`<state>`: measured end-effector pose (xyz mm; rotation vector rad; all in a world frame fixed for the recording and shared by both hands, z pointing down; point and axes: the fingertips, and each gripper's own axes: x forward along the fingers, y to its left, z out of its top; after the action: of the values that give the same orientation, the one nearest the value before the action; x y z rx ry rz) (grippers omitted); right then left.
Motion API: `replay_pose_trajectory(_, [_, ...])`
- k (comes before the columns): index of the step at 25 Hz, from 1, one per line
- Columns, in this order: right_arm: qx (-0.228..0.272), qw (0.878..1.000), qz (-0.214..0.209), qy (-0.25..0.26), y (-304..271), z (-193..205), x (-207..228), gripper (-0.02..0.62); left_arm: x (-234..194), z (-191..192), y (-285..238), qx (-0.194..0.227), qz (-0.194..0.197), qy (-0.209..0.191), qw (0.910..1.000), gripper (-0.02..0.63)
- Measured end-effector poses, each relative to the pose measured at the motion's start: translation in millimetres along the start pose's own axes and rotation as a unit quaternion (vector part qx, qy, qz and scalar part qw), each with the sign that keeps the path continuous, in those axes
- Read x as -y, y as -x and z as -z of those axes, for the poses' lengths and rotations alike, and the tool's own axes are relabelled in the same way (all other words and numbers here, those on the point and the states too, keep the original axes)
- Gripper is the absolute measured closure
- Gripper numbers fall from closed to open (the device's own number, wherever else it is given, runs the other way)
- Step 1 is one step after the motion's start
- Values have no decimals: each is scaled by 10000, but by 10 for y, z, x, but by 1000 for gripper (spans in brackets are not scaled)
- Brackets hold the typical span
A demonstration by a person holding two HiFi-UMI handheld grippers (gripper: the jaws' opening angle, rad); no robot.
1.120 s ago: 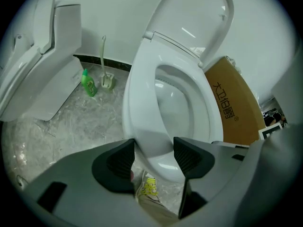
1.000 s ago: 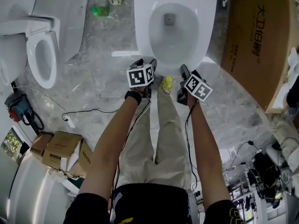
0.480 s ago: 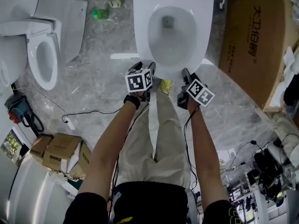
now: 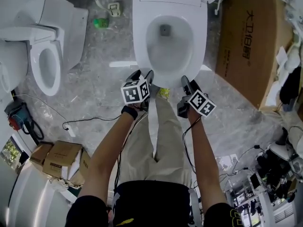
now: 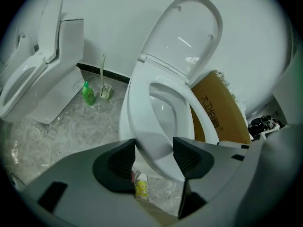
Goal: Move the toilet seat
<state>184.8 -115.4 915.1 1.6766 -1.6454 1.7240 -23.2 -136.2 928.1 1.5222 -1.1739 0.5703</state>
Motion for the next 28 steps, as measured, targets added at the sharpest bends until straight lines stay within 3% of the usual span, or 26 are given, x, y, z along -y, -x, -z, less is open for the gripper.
replay_pose_trajectory(11, [230,9995,-182,-66,235,-168,-211,304,131,-176,229,192,215,70,9996,339])
replay_pose_trajectory(28, [603,9962,-633,-17,604,-485,-566,304,320,-503,626,520,921,285,9940,345])
